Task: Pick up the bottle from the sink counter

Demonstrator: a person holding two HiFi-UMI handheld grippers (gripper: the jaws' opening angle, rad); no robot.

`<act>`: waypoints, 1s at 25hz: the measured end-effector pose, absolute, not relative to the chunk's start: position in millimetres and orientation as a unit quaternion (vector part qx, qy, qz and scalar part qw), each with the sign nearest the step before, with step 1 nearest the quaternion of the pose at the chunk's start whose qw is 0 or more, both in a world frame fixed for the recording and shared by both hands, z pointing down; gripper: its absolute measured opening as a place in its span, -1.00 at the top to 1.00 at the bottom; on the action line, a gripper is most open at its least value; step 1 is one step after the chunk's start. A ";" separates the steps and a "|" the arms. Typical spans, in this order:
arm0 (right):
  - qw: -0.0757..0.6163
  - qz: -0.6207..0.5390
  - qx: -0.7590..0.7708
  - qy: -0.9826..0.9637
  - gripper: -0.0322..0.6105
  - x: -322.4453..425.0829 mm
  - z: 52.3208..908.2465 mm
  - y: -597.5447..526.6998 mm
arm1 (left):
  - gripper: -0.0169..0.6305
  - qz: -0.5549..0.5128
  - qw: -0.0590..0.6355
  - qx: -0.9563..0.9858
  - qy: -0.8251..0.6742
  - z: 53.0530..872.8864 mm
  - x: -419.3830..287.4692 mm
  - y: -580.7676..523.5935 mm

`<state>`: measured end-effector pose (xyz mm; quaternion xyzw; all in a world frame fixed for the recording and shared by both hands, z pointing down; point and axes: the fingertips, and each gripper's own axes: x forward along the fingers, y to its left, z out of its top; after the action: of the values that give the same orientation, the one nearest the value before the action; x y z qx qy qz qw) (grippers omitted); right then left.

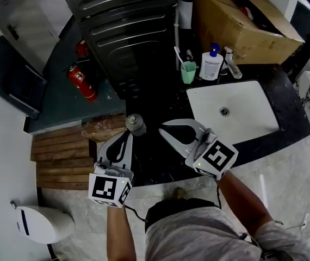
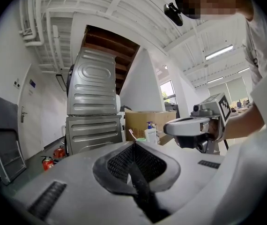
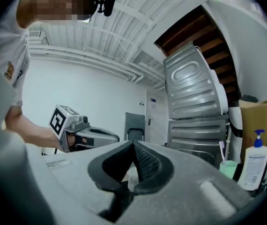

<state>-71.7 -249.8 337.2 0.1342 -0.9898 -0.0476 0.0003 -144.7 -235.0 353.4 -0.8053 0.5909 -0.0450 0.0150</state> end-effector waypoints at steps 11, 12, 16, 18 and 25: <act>0.008 -0.040 0.135 -0.990 0.90 -90.2 343.4 -267.6 | 0.44 -0.063 -0.004 -0.815 0.577 371.9 -158.7 -261.0; 0.010 -0.039 0.136 -0.990 0.90 -91.8 344.2 -269.4 | 0.38 -0.067 -0.006 -0.817 0.572 374.3 -159.7 -264.2; 0.016 -0.035 0.146 -0.989 0.90 -96.6 347.8 -278.1 | 0.17 -0.088 -0.012 -0.828 0.553 388.1 -161.5 -278.1; 0.018 -0.033 0.149 -0.988 0.90 -98.8 351.3 -281.5 | 0.06 -0.104 -0.018 -0.833 0.543 400.3 -161.4 -284.5; 0.029 -0.026 0.159 -0.987 0.90 -103.9 362.9 -292.2 | -0.16 -0.140 -0.047 -0.844 0.515 439.7 -162.0 -303.8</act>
<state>-103.9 -292.2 362.9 0.1591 -0.9865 -0.0259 0.0285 -162.0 -303.8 439.7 -0.8441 0.5153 -0.1402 -0.0469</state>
